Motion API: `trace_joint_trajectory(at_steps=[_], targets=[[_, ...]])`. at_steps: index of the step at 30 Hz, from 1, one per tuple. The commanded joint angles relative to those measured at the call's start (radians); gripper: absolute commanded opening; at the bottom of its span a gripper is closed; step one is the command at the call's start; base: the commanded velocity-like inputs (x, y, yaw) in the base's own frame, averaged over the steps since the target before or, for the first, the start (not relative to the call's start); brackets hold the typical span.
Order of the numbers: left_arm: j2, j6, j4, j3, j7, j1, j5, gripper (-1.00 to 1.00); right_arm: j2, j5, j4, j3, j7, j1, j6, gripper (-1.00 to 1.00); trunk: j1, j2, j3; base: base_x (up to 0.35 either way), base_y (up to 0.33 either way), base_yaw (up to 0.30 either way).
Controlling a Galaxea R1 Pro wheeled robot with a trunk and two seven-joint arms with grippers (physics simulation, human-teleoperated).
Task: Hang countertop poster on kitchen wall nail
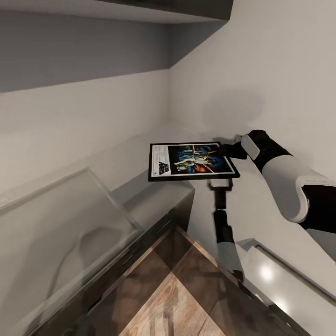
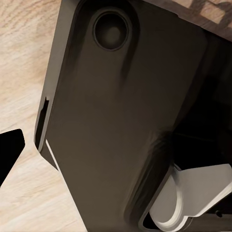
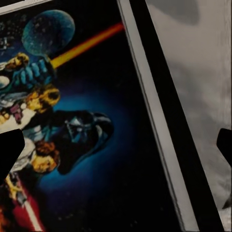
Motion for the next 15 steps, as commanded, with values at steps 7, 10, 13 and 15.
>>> trace_joint_trajectory(at_steps=[7, 10, 13, 15], targets=[[0.000, 0.001, -0.001, 0.006, -0.005, 0.000, -0.001, 1.00, -0.013, -0.010, 0.000, 0.000, -0.005, 0.000, 0.004, 1.00, 0.000, 0.000, -0.001, 0.000, 0.000, 0.000], [0.000, 0.001, -0.001, 0.006, -0.005, 0.000, -0.001, 1.00, -0.013, -0.011, 0.000, 0.001, -0.005, 0.000, 0.004, 1.00, 0.000, 0.000, -0.001, 0.000, 0.000, 0.000], [0.000, 0.001, -0.001, 0.006, -0.006, 0.000, -0.001, 1.00, -0.014, -0.011, 0.001, 0.001, -0.005, 0.000, 0.004, 1.00, 0.000, 0.000, -0.002, 0.000, 0.000, 0.000], [0.000, 0.001, -0.001, 0.006, -0.005, 0.000, -0.001, 1.00, -0.014, -0.011, 0.003, 0.001, -0.005, 0.000, 0.004, 1.00, 0.000, 0.000, -0.003, 0.000, 0.000, 0.000]])
